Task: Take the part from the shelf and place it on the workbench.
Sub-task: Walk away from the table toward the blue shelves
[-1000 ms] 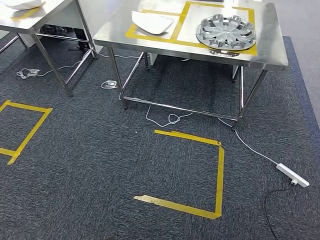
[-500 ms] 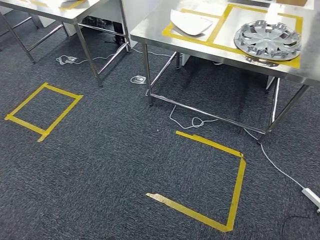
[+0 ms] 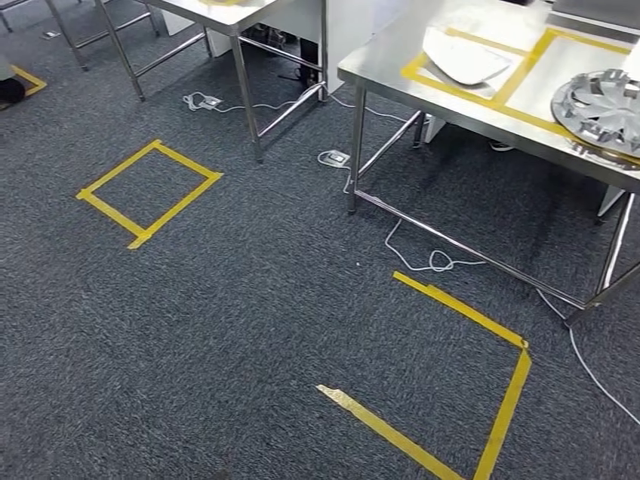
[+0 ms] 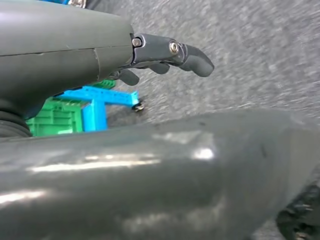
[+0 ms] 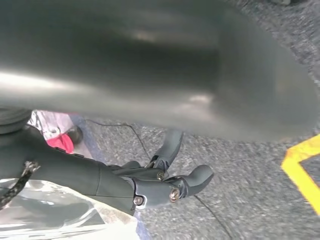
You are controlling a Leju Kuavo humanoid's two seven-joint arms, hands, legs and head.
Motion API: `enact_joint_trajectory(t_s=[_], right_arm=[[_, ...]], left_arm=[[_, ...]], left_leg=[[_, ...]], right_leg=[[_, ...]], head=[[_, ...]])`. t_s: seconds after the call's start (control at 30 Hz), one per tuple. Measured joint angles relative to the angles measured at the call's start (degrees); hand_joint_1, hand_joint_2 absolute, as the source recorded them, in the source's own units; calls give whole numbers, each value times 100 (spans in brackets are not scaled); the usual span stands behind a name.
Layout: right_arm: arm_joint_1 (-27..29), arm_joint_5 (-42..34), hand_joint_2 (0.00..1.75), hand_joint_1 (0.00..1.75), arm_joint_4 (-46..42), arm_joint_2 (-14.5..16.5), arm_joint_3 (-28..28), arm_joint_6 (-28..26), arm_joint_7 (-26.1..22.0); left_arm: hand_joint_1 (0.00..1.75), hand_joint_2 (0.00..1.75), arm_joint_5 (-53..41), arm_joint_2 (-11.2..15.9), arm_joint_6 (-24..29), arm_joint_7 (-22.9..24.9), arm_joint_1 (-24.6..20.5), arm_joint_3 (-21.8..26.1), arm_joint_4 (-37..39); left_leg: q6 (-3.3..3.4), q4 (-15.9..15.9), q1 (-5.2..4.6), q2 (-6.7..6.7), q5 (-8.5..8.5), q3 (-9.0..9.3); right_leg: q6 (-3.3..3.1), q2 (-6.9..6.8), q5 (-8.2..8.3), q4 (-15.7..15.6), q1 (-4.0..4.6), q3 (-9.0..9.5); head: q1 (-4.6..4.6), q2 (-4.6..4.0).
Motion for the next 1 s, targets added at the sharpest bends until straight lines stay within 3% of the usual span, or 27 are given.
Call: enact_joint_trajectory(t_s=[0.07, 0.13, 0.2, 0.23, 0.27, 0.3, 0.37, 0.43, 0.5, 0.53, 0.57, 0.63, 0.7, 0.73, 0.77, 0.8, 0.87, 0.93, 1.0], right_arm=[[-11, -9, 0, 0, 0, -2, 0, 33, 3], [19, -10, 0, 0, 0, -10, -1, 94, 13], [60, -2, 0, 0, 0, -19, -2, 157, 23], [75, 6, 0, 0, -1, -22, -2, 183, 26], [82, 15, 0, 0, -5, -22, -2, 206, 27], [85, 26, 0, 0, -12, -23, -2, 224, 32], [84, 49, 0, 0, -27, -31, -4, 246, 42], [84, 74, 0, 0, -38, -39, -6, 270, 55], [84, 94, 0, 0, -60, -35, -7, 290, 67], [85, 103, 0, 0, -76, -34, -7, 296, 73], [90, 112, 0, 0, -93, -33, -8, 301, 79], [117, 130, 0, 0, -118, -36, -11, 317, 96], [147, 144, 0, 0, -131, -36, -13, 334, 110], [154, 153, 0, 0, -136, -35, -13, 339, 113], [155, 164, 0, 0, -140, -34, -13, 341, 113], [154, 176, 0, 0, -148, -34, -13, 344, 114], [153, 195, 0, 0, -171, -34, -13, 350, 116], [150, 214, 0, 0, -201, -34, -13, 358, 116], [135, 249, 0, 0, -219, -37, -13, 393, 97]], left_arm=[[0, 0, -26, -20, -9, 46, 28, -15, -41], [0, 0, -49, -50, -34, 64, 23, -26, -88], [0, 0, -67, -84, -61, 83, 23, -31, -110], [0, 0, -76, -93, -67, 95, 31, -33, -114], [0, 0, -84, -99, -69, 105, 38, -33, -116], [0, 0, -90, -104, -67, 111, 41, -35, -118], [0, 0, -95, -118, -61, 113, 29, -41, -123], [0, 0, -99, -134, -50, 113, 18, -57, -126], [0, 0, -100, -136, -40, 113, 33, -69, -127], [0, 0, -100, -134, -38, 113, 42, -71, -127], [0, 0, -100, -134, -37, 113, 44, -74, -127], [0, 0, -100, -135, -37, 113, 26, -81, -127], [0, 0, -100, -137, -37, 113, 19, -93, -127], [0, 0, -100, -137, -37, 114, 28, -100, -127], [0, 0, -100, -137, -37, 114, 39, -105, -127], [0, 0, -100, -137, -34, 114, 46, -108, -127], [0, 0, -100, -142, -27, 113, 31, -112, -127], [0, 0, -100, -150, -22, 114, 6, -116, -128], [0, 0, -100, -150, -20, 114, 3, -117, -129]], left_leg=[[72, -36, 29, -135, 35, 8], [117, -46, 43, -285, 59, -2], [128, -44, 36, -461, 62, -9], [129, -42, 31, -548, 61, -4], [129, -41, 28, -633, 61, 5], [126, -40, 26, -718, 61, 16], [101, -27, 24, -871, 58, 18], [33, -19, 39, -1007, 61, -13], [-51, -18, 63, -1122, 76, -43], [-83, 31, 61, -1068, 44, -68], [-111, 172, 56, -939, -52, -133], [-164, 776, 60, -578, -401, -417], [-218, 1444, 99, -414, -675, -739], [-238, 1561, 119, -380, -667, -793], [-252, 1451, 138, -349, -548, -733], [-258, 1146, 152, -292, -354, -573], [-237, 387, 146, -32, -35, -180], [-163, 42, 112, 131, 16, -10], [-73, 25, 92, 27, -11, -10]], right_leg=[[55, 267, -180, 235, -17, -70], [78, 633, -535, 932, -29, -417], [76, 746, -729, 1601, -25, -789], [68, 763, -660, 1672, -23, -866], [55, 782, -482, 1510, -23, -832], [34, 842, -232, 1150, -23, -702], [-15, 1116, 122, 385, -33, -397], [-57, 1279, 183, 52, -27, -258], [-103, 1166, 195, -4, -21, -196], [-132, 1091, 216, -35, -30, -160], [-160, 1005, 235, -68, -41, -126], [-195, 819, 243, -103, -43, -93], [-200, 631, 218, -102, -35, -81], [-194, 545, 202, -102, -34, -71], [-183, 466, 185, -101, -35, -54], [-170, 391, 165, -101, -38, -29], [-116, 254, 104, -91, -18, 13], [-44, 137, 40, -90, 17, 38], [23, 33, -3, -111, 18, 96]], head=[[22, 0], [51, -1], [55, 0], [54, 0], [52, 0], [52, -1], [47, -1], [46, -1], [50, 0], [42, 0], [22, 0], [-14, -1], [-25, -1], [-28, -1], [-29, -1], [-30, -1], [-33, -1], [-30, 0], [-26, 0]])
